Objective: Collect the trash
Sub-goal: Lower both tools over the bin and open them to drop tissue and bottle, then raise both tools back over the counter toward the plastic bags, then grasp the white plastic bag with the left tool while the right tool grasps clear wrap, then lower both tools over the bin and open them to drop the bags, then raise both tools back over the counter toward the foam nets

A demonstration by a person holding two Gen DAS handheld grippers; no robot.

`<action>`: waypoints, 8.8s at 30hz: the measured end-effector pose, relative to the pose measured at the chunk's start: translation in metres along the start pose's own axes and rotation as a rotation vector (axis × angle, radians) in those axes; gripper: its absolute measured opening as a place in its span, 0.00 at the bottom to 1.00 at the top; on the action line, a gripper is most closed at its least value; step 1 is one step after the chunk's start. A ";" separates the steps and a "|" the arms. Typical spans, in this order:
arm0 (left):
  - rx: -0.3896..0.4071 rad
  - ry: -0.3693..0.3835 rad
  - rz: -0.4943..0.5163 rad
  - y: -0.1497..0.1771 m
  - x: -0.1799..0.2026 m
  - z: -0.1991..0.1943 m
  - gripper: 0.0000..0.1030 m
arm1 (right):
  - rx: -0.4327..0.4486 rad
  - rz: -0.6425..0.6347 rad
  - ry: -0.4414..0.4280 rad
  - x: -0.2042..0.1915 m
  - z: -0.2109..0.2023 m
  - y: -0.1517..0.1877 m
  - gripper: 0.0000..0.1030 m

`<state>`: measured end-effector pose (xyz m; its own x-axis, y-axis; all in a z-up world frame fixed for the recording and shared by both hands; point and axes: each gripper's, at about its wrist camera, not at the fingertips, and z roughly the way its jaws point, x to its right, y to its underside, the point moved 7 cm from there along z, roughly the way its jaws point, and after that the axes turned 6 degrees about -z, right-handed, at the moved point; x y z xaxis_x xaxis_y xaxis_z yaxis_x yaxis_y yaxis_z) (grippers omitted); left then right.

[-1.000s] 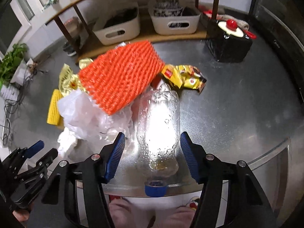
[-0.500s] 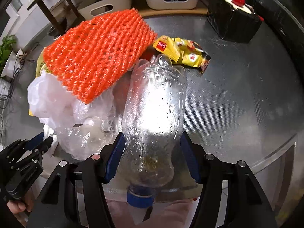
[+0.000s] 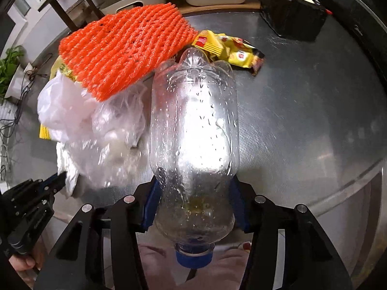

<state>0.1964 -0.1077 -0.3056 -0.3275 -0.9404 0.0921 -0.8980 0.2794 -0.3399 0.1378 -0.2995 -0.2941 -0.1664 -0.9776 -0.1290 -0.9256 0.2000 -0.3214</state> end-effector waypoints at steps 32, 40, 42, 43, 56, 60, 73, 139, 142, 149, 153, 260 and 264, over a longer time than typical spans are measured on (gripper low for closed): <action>-0.188 0.014 -0.132 0.224 -0.021 0.009 0.04 | -0.162 -0.093 -0.154 -0.051 0.051 0.219 0.49; -0.242 0.067 -0.183 0.244 -0.030 0.089 0.04 | -0.220 -0.051 -0.168 -0.051 0.140 0.236 0.49; -0.241 0.078 -0.172 0.244 -0.030 0.108 0.04 | -0.237 -0.026 -0.187 -0.053 0.161 0.238 0.49; -0.247 0.077 -0.165 0.246 -0.031 0.117 0.04 | -0.246 -0.021 -0.182 -0.056 0.171 0.234 0.49; -0.312 0.113 -0.151 0.262 -0.026 0.186 0.04 | -0.310 0.019 -0.124 -0.076 0.247 0.218 0.49; -0.320 0.126 -0.163 0.262 -0.028 0.189 0.07 | -0.321 0.035 -0.126 -0.079 0.245 0.217 0.50; -0.254 0.091 -0.150 0.246 -0.031 0.155 0.62 | -0.252 0.040 -0.092 -0.068 0.216 0.202 0.78; 0.255 0.125 -0.021 -0.040 0.019 -0.060 0.80 | 0.167 -0.087 -0.114 -0.038 -0.011 0.004 0.06; 0.259 0.119 0.002 -0.051 0.028 -0.055 0.80 | 0.164 -0.077 -0.115 -0.033 -0.012 0.006 0.06; 0.220 0.133 0.045 -0.062 0.044 -0.036 0.51 | 0.164 -0.068 -0.114 -0.028 -0.013 0.009 0.06; 0.191 0.154 0.056 -0.061 0.049 -0.029 0.22 | 0.163 -0.061 -0.116 -0.027 -0.013 0.010 0.06; -0.085 0.107 -0.125 0.209 -0.040 0.069 0.90 | -0.118 -0.072 -0.106 -0.078 0.114 0.166 0.95; -0.028 0.109 -0.126 0.193 -0.042 0.030 0.91 | -0.068 -0.111 -0.075 -0.072 0.078 0.156 0.95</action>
<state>0.0454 -0.0199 -0.4037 -0.2404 -0.9421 0.2340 -0.9412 0.1673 -0.2935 0.0323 -0.1926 -0.4076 -0.0378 -0.9853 -0.1665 -0.9583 0.0830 -0.2736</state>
